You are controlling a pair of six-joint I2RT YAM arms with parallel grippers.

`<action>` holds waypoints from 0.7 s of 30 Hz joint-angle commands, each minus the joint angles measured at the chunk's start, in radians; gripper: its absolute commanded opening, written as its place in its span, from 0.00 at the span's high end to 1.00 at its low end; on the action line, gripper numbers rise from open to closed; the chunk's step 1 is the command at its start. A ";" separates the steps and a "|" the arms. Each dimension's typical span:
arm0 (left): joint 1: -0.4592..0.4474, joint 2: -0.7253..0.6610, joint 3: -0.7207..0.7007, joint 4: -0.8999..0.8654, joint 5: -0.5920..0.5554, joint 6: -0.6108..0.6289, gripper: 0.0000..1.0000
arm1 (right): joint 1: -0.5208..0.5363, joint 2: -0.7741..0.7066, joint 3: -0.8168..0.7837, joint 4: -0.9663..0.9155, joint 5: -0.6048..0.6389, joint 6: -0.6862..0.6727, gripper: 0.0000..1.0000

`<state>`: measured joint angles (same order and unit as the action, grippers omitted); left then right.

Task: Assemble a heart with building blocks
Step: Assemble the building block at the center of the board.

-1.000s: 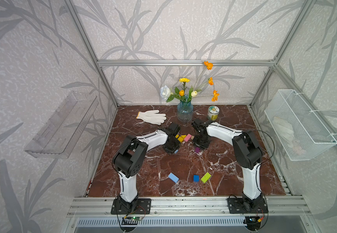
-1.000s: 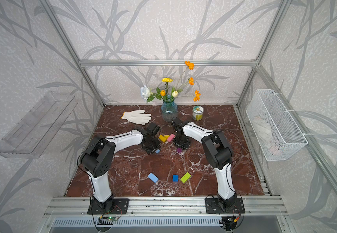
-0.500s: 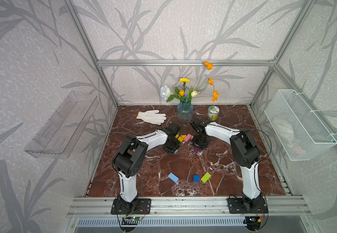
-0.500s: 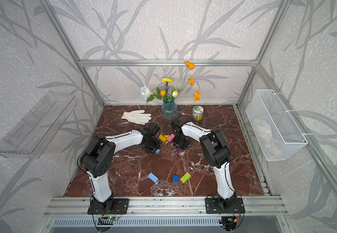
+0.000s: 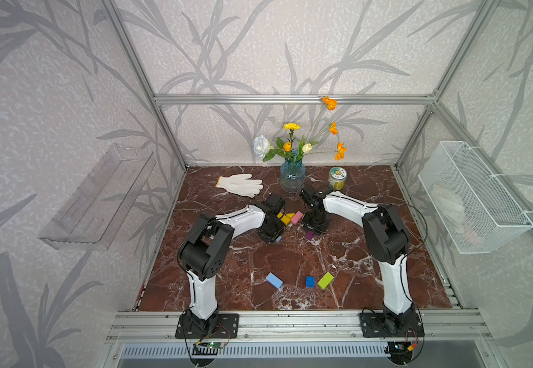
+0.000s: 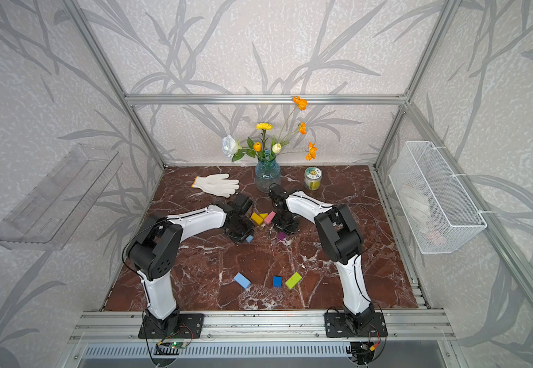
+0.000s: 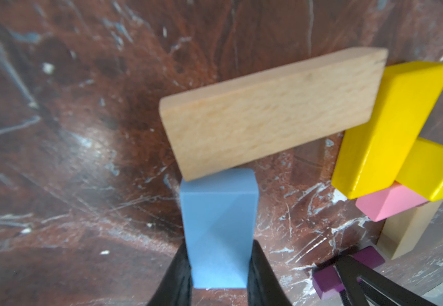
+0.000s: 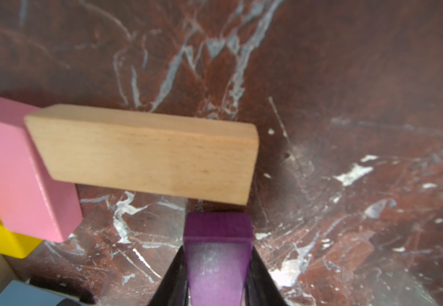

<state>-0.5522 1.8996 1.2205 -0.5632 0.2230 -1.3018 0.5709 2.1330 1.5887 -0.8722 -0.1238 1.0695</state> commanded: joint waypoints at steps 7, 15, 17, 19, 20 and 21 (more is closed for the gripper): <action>0.002 0.077 -0.036 -0.054 -0.002 -0.009 0.83 | 0.005 0.035 0.033 -0.042 0.014 0.012 0.90; 0.003 0.077 -0.032 -0.056 -0.008 -0.013 0.83 | 0.000 0.042 0.036 -0.042 0.010 0.021 0.90; 0.003 0.079 -0.030 -0.056 -0.009 -0.016 0.83 | -0.002 0.044 0.038 -0.042 0.010 0.021 0.90; 0.003 0.080 -0.030 -0.055 -0.009 -0.018 0.83 | -0.005 0.043 0.039 -0.042 0.012 0.022 0.90; 0.003 0.080 -0.029 -0.056 -0.008 -0.021 0.83 | -0.004 0.044 0.040 -0.042 0.011 0.023 0.90; 0.003 0.081 -0.029 -0.057 -0.010 -0.021 0.83 | -0.005 0.043 0.040 -0.042 0.012 0.024 0.90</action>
<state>-0.5488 1.9022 1.2240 -0.5659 0.2298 -1.3056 0.5694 2.1483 1.6085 -0.8909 -0.1242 1.0782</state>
